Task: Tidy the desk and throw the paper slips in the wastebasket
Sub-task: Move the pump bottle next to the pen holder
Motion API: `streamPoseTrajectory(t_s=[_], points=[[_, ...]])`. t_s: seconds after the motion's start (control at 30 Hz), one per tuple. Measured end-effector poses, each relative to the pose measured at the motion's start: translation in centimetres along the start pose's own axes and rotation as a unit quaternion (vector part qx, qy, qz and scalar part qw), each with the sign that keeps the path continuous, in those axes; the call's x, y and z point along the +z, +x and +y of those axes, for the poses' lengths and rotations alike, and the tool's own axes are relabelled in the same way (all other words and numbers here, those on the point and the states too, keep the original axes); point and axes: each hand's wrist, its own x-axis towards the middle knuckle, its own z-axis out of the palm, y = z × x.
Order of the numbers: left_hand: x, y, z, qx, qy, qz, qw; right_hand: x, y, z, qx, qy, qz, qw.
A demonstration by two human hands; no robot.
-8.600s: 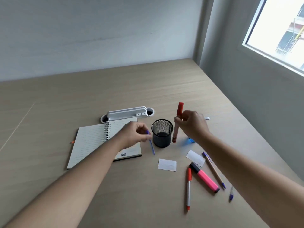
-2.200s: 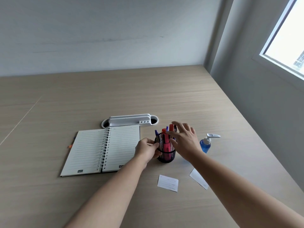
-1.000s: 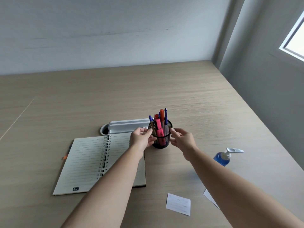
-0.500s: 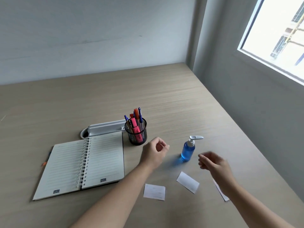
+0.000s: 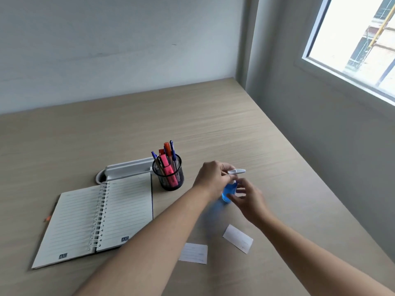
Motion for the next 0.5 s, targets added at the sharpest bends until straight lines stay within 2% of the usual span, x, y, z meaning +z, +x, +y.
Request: streamPoseTrajectory(t_s=[0.23,0.5], points=[[-6.0,4.7,-0.8,0.005,0.033,0.071,0.997,2.7,6.8,-5.1,-0.038,-0.022,-0.04,0.998],[-6.7,6.0,-4.3,-0.03,0.044,0.046,0.998,5.3,8.3,-5.9,-0.038,-0.069,-0.08,0.994]])
